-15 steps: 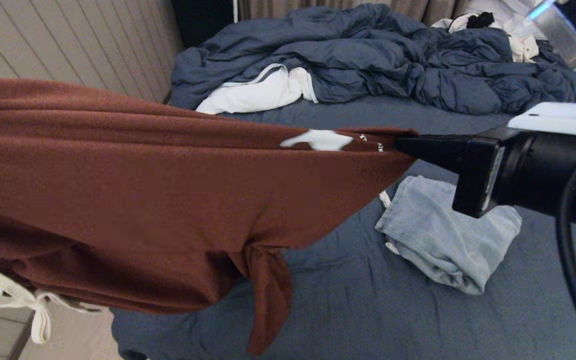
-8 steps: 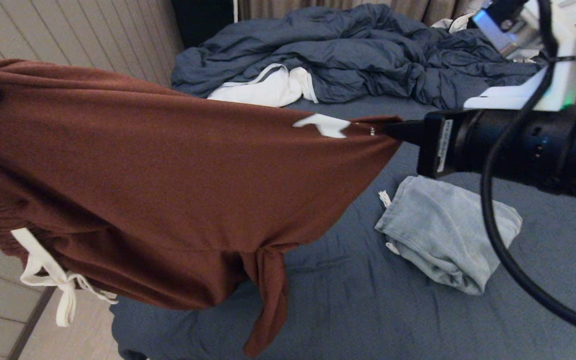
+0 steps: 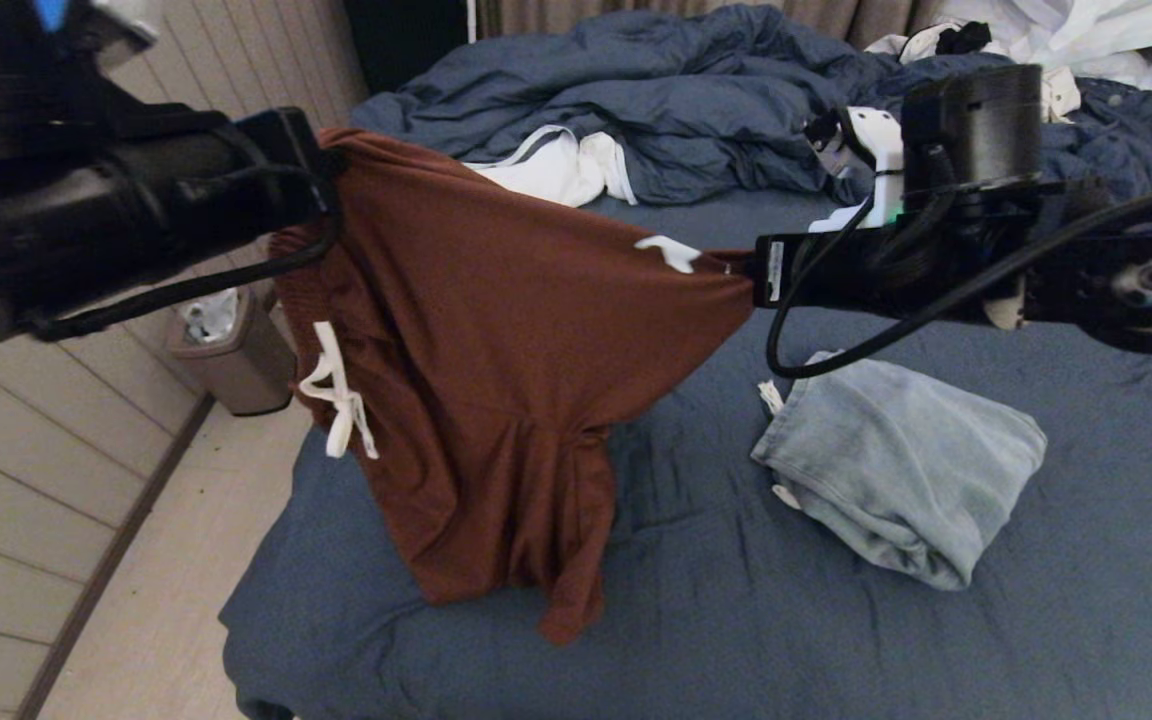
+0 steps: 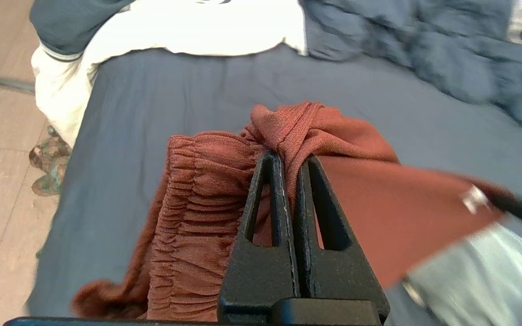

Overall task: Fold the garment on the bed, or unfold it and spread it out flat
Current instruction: Unford the brown shorts

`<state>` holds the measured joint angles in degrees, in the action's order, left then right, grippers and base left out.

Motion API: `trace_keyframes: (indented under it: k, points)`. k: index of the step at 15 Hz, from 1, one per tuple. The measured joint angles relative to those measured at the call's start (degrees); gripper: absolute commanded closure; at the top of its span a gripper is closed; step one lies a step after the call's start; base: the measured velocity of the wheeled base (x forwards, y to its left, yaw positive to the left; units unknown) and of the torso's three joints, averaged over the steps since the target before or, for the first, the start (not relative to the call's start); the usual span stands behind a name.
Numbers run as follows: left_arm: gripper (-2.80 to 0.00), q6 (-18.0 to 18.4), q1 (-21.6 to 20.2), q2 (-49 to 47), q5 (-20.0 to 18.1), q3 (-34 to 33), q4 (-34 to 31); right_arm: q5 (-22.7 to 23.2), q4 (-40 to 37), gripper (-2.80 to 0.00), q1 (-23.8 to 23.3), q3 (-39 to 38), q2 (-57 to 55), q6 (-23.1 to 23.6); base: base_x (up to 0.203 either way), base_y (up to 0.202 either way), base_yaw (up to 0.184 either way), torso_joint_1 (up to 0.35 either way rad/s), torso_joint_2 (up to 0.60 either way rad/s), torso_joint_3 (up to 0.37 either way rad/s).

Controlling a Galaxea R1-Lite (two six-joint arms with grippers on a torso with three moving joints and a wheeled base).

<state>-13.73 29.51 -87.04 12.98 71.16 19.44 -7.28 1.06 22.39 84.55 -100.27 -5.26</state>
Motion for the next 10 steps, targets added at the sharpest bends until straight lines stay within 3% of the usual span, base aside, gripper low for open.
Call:
trace_keyframes:
  k: [5,10]
  points:
    - [0.00,-0.5,-2.1,-22.8,2.9,13.8,7.8,1.1,9.1,0.00,-6.0,3.1,-11.2,-0.2,0.000,0.000,0.000,0.000,0.00,0.000]
    - [0.00,-0.4,-2.7,-40.0,9.3,30.9,8.9,1.2,10.6,0.00,-9.1,7.5,-18.9,-1.8,0.000,0.000,0.000,0.000,0.00,0.000]
